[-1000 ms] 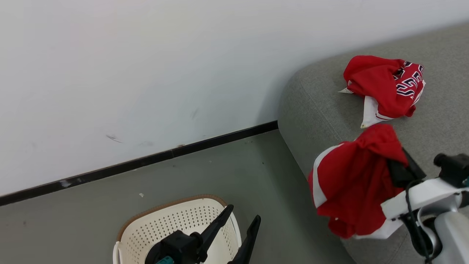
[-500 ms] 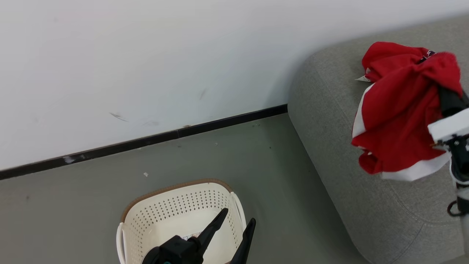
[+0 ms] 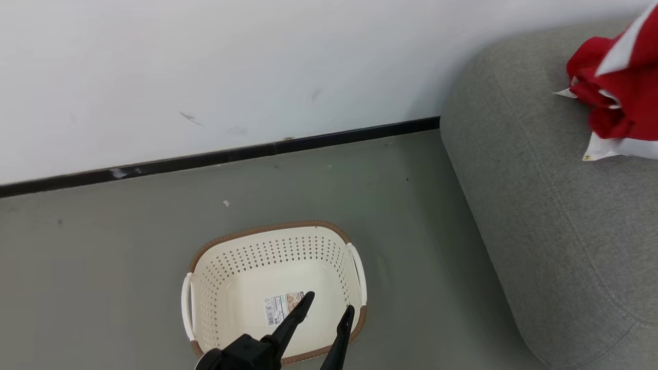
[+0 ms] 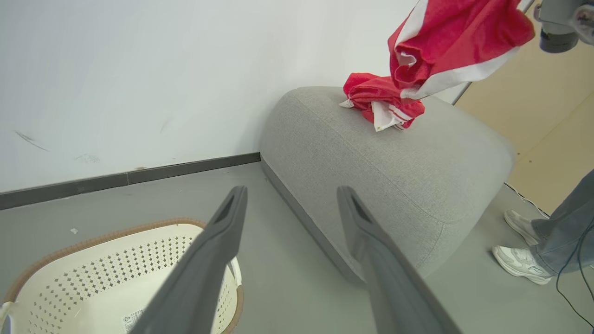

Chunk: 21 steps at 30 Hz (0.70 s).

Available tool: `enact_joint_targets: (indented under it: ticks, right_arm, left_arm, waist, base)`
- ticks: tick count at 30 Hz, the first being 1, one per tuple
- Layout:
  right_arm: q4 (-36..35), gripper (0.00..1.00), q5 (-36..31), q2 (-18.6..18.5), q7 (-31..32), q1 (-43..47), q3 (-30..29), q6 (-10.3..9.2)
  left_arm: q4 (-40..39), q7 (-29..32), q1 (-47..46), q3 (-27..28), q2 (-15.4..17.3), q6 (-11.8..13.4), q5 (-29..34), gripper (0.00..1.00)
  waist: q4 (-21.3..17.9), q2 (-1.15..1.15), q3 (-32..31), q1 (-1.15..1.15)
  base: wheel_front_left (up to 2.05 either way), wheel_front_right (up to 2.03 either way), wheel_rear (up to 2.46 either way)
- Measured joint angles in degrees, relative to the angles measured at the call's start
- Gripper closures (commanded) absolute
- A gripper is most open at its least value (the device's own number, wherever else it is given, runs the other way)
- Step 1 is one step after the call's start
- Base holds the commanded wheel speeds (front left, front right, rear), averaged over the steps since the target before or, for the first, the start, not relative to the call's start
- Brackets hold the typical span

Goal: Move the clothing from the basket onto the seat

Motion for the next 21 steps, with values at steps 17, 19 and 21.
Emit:
enact_joint_targets:
  ticks: [17,19,21]
  right_arm:
    - [9.9,1.00,-7.8,-8.1,-1.2,-12.1,-9.6,-0.01]
    - [9.9,1.00,-8.3,-9.0,-1.6,-14.2,-10.1,-0.01]
    - [9.9,1.00,-8.9,-10.2,-1.9,-16.2,-10.8,-0.01]
  left_arm:
    - [-1.0,1.5,-0.2,-2.0,0.3,-0.5,0.5,0.00]
    - [-1.1,1.5,-0.3,-2.0,0.5,-0.5,0.5,0.00]
    - [-1.2,1.5,-0.4,-1.7,0.5,-0.5,0.5,0.00]
  waist:
    - [6.3,0.00,7.3,0.00]
    - [6.9,0.00,8.1,0.00]
    - [7.5,0.00,8.8,0.00]
  base:
    - [0.00,0.00,0.00]
    - [0.00,0.00,0.00]
    - [0.00,0.00,0.00]
